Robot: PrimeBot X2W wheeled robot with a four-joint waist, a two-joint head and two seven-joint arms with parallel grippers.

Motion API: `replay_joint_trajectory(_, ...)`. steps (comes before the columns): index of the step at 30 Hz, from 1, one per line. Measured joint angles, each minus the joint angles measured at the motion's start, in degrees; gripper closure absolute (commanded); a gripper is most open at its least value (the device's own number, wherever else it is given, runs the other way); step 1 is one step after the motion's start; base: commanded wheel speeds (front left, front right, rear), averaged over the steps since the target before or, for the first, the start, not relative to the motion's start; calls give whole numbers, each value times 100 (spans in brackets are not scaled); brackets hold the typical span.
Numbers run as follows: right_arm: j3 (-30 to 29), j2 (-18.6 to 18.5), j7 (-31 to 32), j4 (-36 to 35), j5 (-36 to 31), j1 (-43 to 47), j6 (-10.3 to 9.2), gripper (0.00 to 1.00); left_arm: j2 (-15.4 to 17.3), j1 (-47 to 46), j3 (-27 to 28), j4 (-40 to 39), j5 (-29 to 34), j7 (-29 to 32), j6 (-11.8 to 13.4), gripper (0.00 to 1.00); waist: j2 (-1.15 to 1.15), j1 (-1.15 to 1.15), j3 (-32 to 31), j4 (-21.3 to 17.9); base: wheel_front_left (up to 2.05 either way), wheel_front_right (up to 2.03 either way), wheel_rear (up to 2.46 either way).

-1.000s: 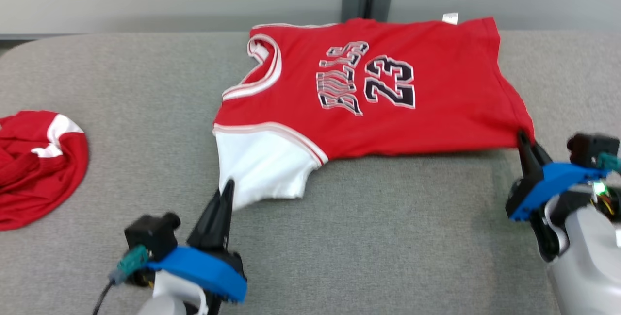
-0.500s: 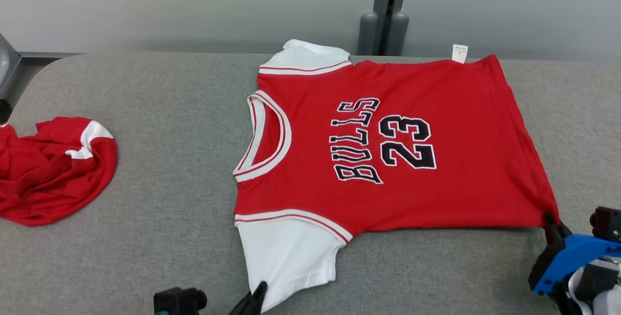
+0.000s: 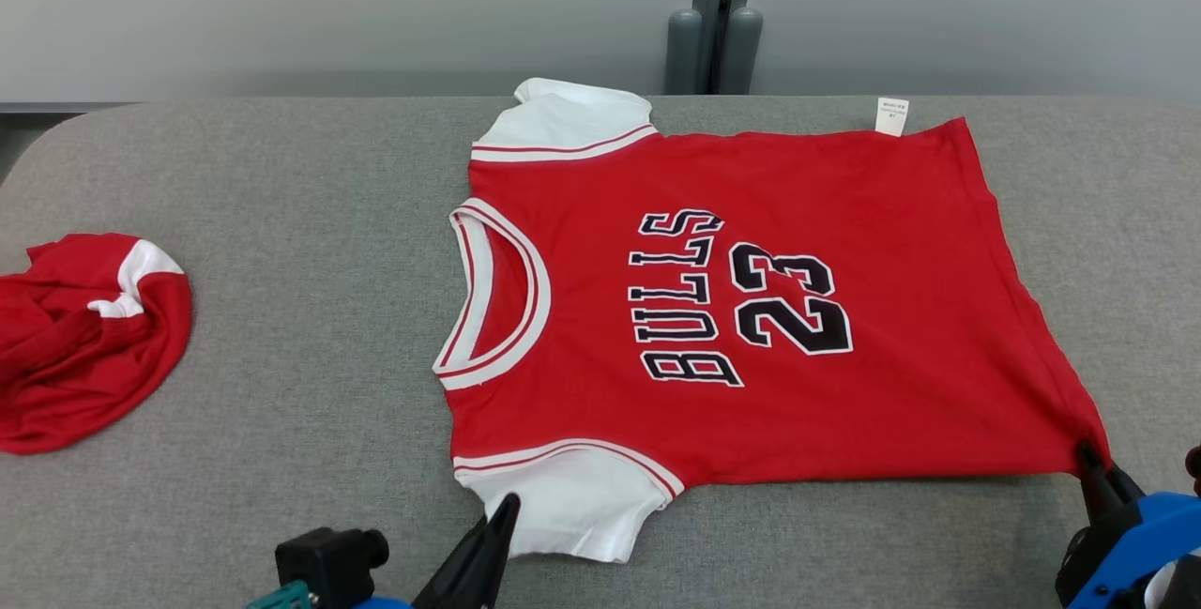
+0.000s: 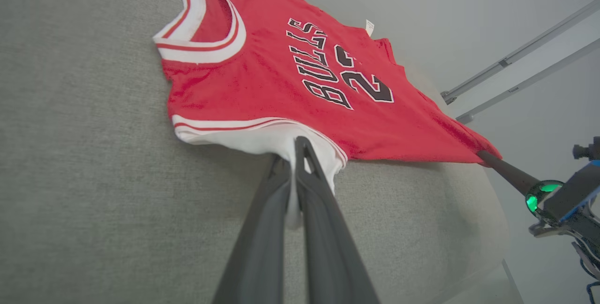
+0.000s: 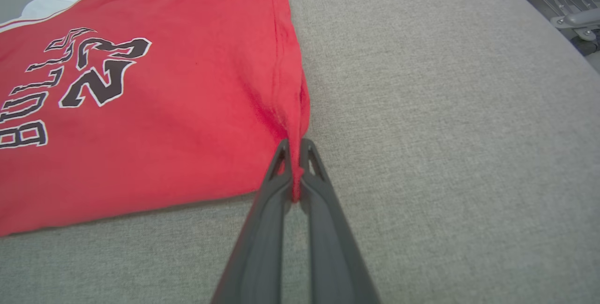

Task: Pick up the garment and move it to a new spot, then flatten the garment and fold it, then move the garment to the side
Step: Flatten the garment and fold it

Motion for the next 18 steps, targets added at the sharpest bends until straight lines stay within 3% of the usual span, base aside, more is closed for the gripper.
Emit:
replay_joint_trajectory(10, 92, -1, 189, 319, -115, -556, 0, 100, -249, -1418, 68, 552, 40, -16, -402, 100, 0, 0, 118, -86, 0, 0, 0)
replay_joint_trajectory(18, 224, 0, 493, 693, -267, -1287, 0, 100, -247, -2558, 237, 1390, -252, 548, -595, 100, 1, 0, 261, -265, 0, 0, 0)
